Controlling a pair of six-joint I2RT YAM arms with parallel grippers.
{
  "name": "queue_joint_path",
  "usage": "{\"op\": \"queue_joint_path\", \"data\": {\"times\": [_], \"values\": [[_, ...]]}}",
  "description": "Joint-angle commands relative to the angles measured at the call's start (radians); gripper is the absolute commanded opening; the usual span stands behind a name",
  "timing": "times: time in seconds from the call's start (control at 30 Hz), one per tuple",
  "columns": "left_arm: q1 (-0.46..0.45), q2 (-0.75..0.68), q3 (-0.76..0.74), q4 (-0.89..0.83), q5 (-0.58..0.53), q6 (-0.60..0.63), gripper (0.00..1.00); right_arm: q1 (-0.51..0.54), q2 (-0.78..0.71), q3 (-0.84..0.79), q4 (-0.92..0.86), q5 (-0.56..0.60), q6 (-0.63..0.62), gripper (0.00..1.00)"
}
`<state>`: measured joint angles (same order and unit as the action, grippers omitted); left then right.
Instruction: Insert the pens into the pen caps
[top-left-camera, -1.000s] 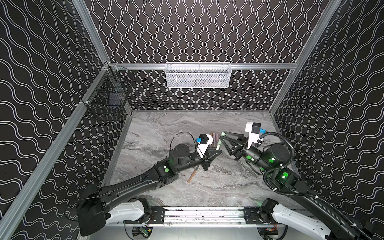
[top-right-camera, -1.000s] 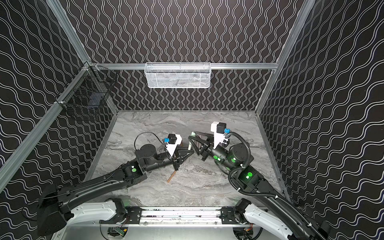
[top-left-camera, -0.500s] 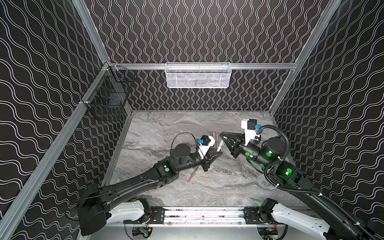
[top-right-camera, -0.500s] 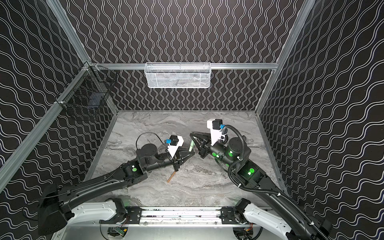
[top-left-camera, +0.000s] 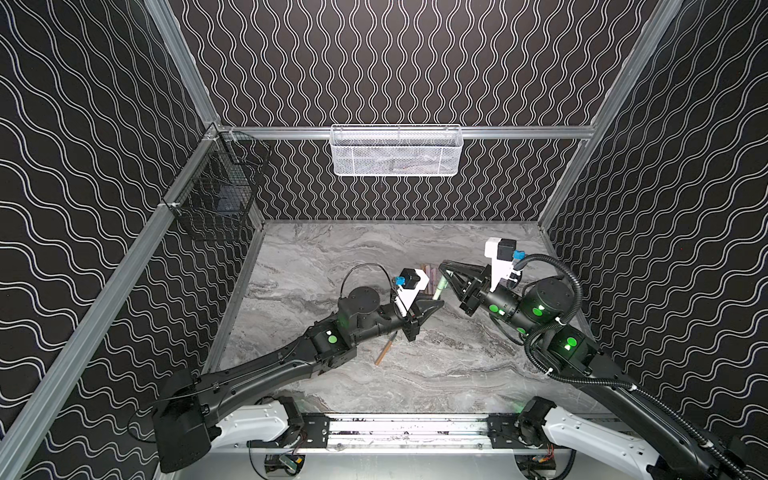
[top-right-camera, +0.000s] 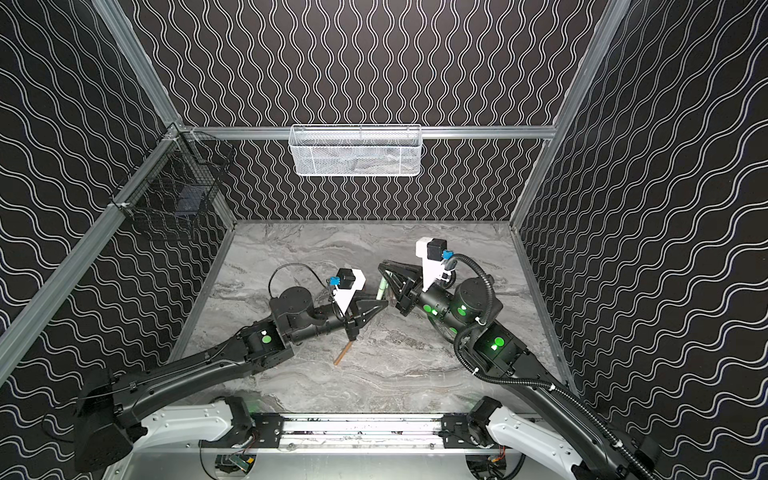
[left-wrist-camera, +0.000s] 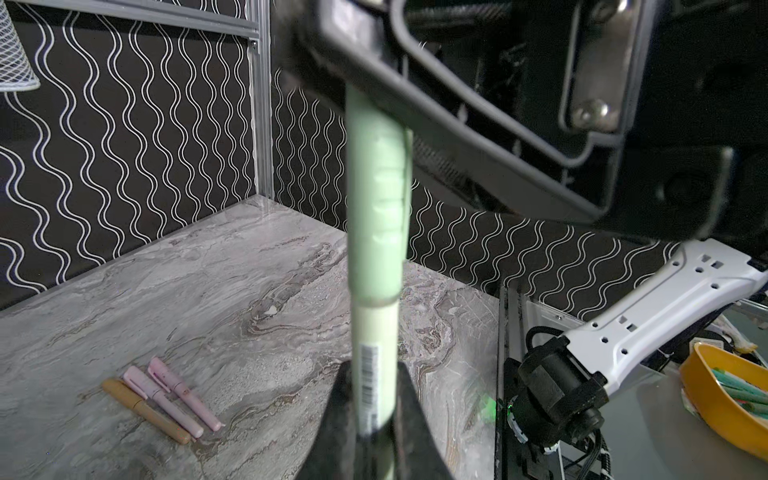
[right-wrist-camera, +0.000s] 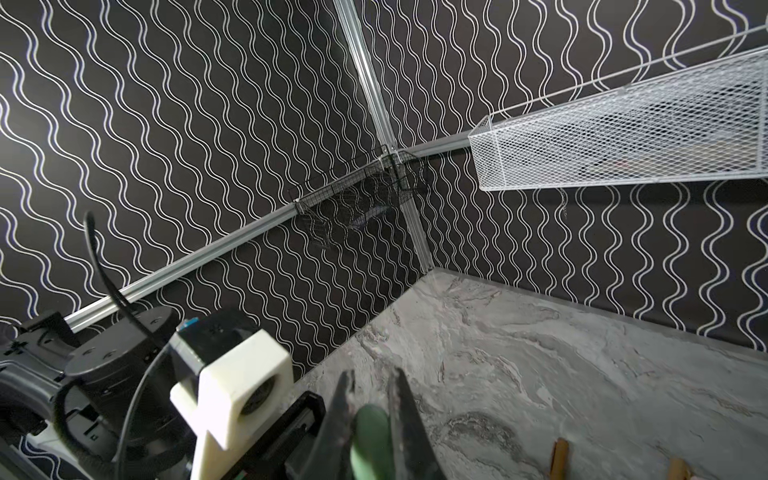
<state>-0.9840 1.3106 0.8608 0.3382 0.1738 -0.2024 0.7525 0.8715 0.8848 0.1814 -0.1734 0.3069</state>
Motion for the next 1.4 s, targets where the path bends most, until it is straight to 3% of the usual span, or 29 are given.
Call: {"op": "queue_joint_path", "data": {"times": [0.0,0.37,0.6,0.87,0.97,1.13,1.37], "values": [[0.002,-0.008,0.037,0.303,-0.06,0.013,0.0,0.003,0.018,-0.037,-0.142,-0.073,0.036,0.02],[0.02,0.014,0.106,0.434,-0.035,0.043,0.0,0.004,0.066,-0.119,-0.045,-0.152,0.159,0.09],[0.023,0.002,0.066,0.412,0.005,0.015,0.0,0.004,0.043,-0.082,-0.058,-0.137,0.15,0.13],[0.024,-0.009,-0.124,0.377,0.026,-0.084,0.0,0.003,-0.025,0.103,-0.22,-0.002,0.002,0.45],[0.024,-0.02,-0.148,0.372,0.024,-0.094,0.0,0.004,-0.042,0.106,-0.244,0.006,-0.02,0.5],[0.025,-0.02,-0.124,0.344,0.035,-0.089,0.0,0.006,-0.026,0.074,-0.25,-0.024,-0.02,0.51],[0.025,-0.003,-0.113,0.349,0.046,-0.092,0.0,0.01,0.04,0.078,-0.25,-0.102,-0.025,0.39]]}}
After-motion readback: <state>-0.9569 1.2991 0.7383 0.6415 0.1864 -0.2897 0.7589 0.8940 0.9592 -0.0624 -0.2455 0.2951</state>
